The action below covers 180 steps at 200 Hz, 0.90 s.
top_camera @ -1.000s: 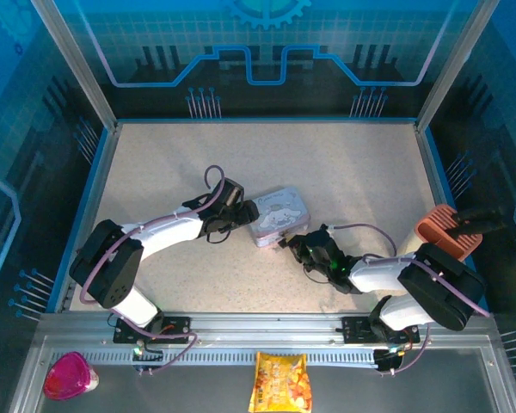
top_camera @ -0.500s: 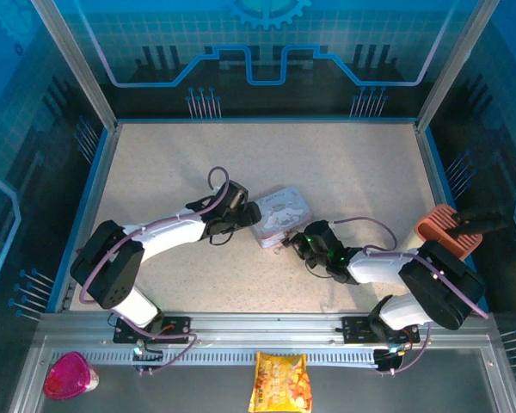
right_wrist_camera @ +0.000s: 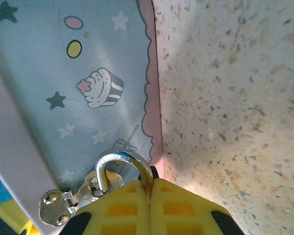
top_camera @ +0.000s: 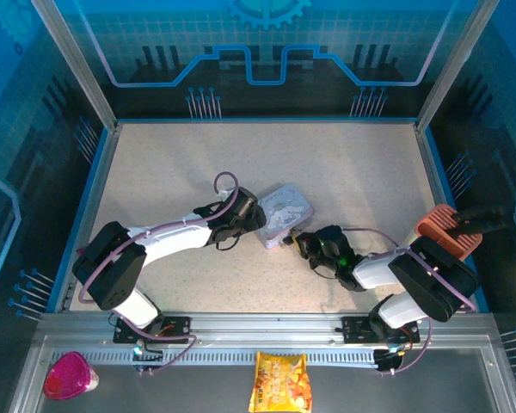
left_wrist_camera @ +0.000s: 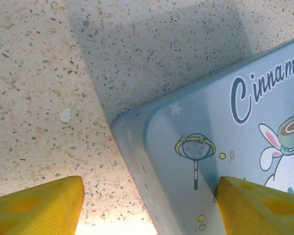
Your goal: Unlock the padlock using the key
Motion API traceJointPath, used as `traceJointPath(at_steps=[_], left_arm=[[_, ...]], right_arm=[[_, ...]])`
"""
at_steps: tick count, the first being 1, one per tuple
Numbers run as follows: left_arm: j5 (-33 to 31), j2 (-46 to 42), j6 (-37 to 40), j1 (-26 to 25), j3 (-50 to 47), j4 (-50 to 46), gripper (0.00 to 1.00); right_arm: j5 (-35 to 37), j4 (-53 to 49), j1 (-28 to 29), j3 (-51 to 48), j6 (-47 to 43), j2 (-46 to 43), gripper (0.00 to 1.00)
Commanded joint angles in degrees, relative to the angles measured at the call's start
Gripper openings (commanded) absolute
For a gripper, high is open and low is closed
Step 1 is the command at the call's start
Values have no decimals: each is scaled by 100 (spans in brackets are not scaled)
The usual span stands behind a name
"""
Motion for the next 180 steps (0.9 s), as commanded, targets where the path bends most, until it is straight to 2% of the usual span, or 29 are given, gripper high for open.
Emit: traceJointPath(at_steps=[1,38,73,88,128,146,180], left_arm=[[63,185,-100,31,-202,-511,72],[88,-27,-100,331,-361,-483,73],[190,-65,12,373,-362,-415,73],[204,-101,80,381,-323,-441,73],[459,-503,769,676,-296,-498,75],[679,-828,1296,795,-453,-246,77],[490,-1668,1956,808,-943,61,82]], right_arm=[[208,64,-122,-105,207,-202,0],[337,-707,-176,-108,0,-755,0],[188,-1148,-193,-2,-259,-854,0],[131,-1842,-189,180,-624,-1043,0],[339,-4430,-201,815,-2683,-2077,0],[189,-4900,-267,948,-3543,-2255,0],[-92,-5440,-261,973,-4514,-2607,0]])
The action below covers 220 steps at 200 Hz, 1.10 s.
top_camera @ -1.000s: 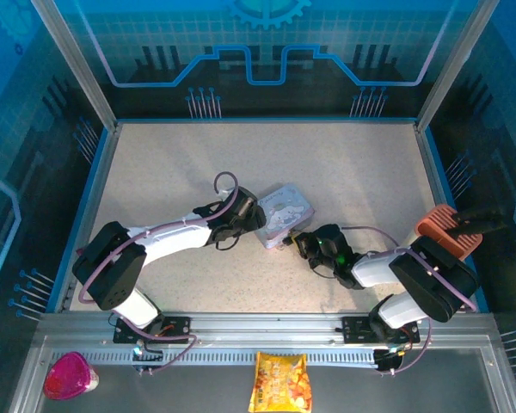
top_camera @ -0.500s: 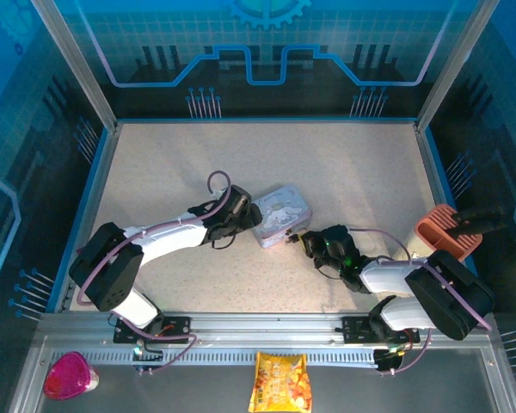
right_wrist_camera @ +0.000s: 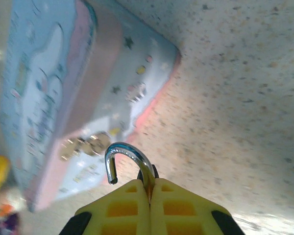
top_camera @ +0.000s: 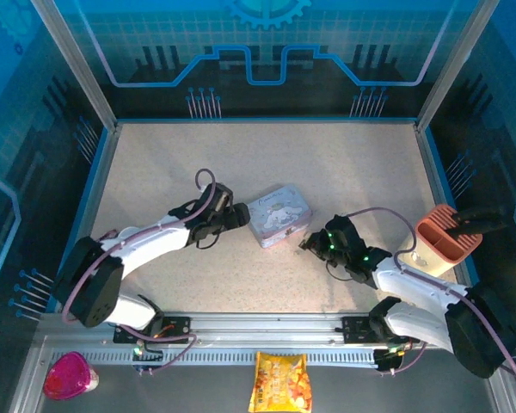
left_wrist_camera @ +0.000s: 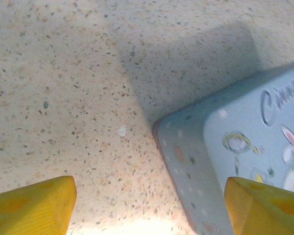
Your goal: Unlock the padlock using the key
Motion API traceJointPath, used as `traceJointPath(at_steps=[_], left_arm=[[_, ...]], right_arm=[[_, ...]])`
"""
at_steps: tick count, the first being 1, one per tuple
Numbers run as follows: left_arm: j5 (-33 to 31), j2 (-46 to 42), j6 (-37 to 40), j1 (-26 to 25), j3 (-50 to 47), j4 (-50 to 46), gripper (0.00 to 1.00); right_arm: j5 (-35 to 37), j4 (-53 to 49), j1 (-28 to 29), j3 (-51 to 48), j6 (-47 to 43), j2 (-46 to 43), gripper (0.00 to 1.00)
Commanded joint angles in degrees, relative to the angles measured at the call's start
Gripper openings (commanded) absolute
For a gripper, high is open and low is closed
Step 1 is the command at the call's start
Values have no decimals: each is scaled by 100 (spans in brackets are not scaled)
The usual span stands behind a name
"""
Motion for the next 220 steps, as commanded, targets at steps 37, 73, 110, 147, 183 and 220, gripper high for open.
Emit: traceJointPath(at_steps=[37,73,110,147,183,220], left_arm=[[-577,-1973,1257,11,-1138,366,90],[-1162,-3180,1446,68,-1697,262,98],[-1582,-3844,1472,82,-1918,113,99],[-1785,-3950,1403,89,-1928,-46,99],[-1933,-3951,1313,83,-1919,-135,99],[-2010,-3951,1323,83,-1919,-137,99]], right_arm=[[-351,-1825,-59,319,-1973,-708,0],[-485,-2296,-49,440,-2277,-732,0],[-509,-2303,-40,419,-2382,-527,0],[-336,-2477,-22,500,-2535,-468,2],[-158,-2745,-14,601,-2725,-533,13],[-121,-2829,-18,652,-2779,-620,24]])
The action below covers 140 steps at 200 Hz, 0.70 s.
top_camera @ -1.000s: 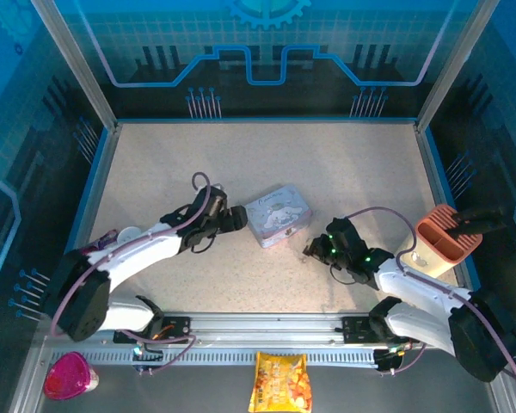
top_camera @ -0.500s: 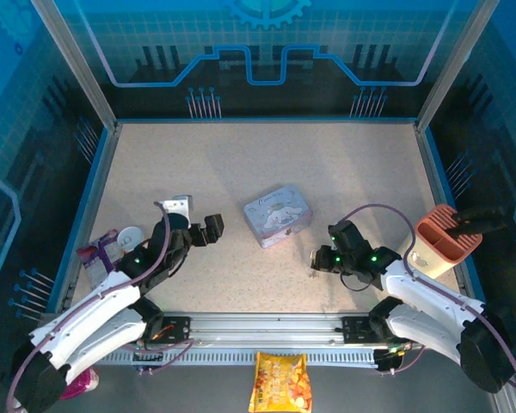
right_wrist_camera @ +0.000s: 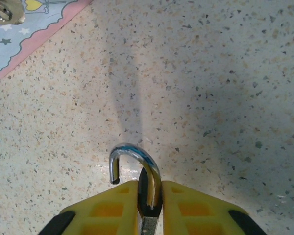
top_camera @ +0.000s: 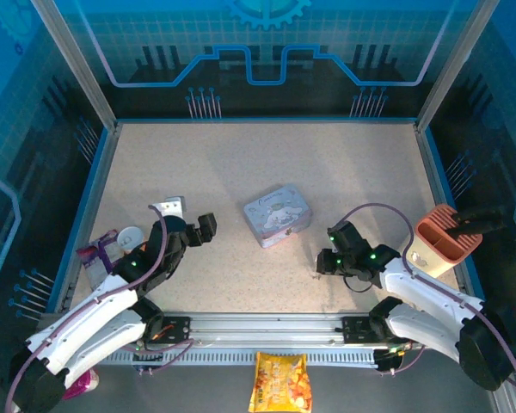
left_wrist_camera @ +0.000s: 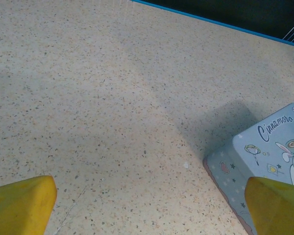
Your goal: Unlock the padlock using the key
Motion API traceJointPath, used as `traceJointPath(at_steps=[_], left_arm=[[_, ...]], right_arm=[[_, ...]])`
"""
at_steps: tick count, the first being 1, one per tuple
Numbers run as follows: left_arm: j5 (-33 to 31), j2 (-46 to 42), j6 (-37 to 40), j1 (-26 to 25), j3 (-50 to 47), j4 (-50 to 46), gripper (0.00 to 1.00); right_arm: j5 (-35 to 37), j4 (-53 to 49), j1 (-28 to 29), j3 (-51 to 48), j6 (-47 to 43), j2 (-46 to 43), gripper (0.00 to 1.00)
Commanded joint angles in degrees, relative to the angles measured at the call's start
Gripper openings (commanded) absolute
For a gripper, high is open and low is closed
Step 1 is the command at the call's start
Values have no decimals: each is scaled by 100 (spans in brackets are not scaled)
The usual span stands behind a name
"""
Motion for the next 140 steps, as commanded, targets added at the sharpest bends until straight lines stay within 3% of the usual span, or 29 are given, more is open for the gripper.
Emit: traceJointPath(at_steps=[1,36,73,93,111,128,140], left_arm=[[-217,-56,2,44,-68,-96,99],[-360,-58,81,44,-64,15,99],[-877,-32,439,44,63,295,99],[-1296,-4,837,44,32,862,99],[-1199,50,1256,44,55,1256,99],[-1342,184,1582,45,-74,1787,99],[-1362,330,2054,48,-342,2553,99]], right_arm=[[111,-212,-9,210,-127,-116,24],[309,-559,2,430,-268,-226,40],[694,-974,11,1030,-812,-476,45],[1057,-968,10,1344,-1206,-599,48],[1761,-909,-24,1569,-1498,-620,63],[2177,-472,-108,1554,-2077,-623,66],[2418,81,-114,1405,-2575,-633,74]])
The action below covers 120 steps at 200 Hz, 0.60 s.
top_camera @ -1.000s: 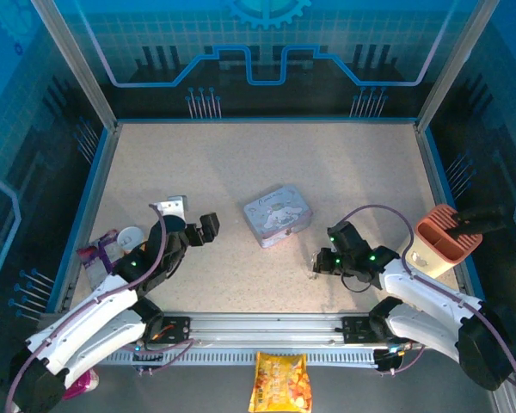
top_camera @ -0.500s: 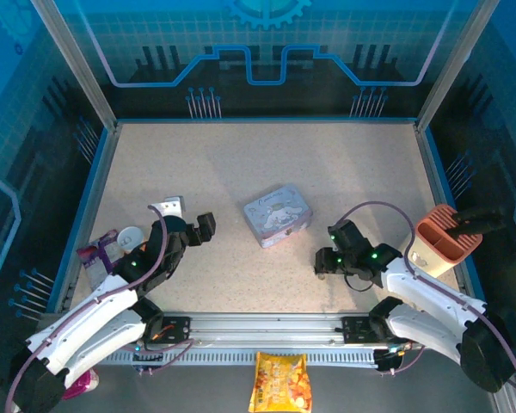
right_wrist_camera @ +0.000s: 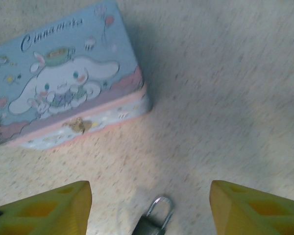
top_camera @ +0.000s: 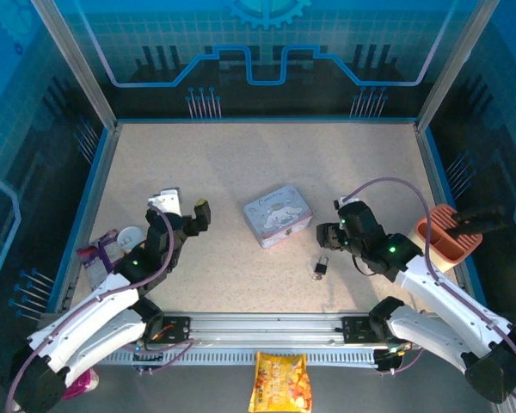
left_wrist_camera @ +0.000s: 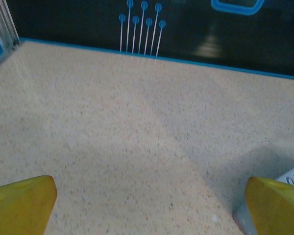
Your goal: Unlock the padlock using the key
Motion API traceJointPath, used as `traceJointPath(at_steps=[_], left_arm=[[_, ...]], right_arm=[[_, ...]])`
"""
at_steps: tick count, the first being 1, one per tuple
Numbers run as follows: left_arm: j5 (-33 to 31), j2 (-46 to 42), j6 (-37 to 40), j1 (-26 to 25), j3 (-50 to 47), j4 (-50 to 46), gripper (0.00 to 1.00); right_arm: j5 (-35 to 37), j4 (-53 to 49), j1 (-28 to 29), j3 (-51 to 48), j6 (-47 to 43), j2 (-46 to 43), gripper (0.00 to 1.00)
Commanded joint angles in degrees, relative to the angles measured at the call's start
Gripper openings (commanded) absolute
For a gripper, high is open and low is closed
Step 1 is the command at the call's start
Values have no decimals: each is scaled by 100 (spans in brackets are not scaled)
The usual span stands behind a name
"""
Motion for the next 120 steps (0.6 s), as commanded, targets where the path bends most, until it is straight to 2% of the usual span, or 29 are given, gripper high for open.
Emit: traceJointPath(at_steps=[1,26,45,56,66,80,106,120], left_arm=[[-308,203,979,41,-350,1488,99],[-590,775,1994,77,-819,3260,99],[-507,1452,2537,239,-878,3963,99],[-533,1853,2766,333,-752,3998,99],[-521,2177,2830,426,-610,3963,99],[-172,2513,2779,641,-508,3989,99],[420,2724,2583,1023,-457,3758,99],[542,2789,2409,1231,-427,3542,99]], right_arm=[[883,726,-102,-78,-1108,-39,75],[1370,1940,-144,-487,-1999,24,93],[1764,3308,-310,-1101,-2882,275,98],[1809,4107,-479,-1455,-3243,540,99],[1769,4477,-719,-1595,-3205,781,100],[1485,4930,-1025,-1744,-3153,1085,100],[1394,6002,-1274,-2055,-3483,1576,100],[1196,6369,-1450,-2137,-3469,1782,100]])
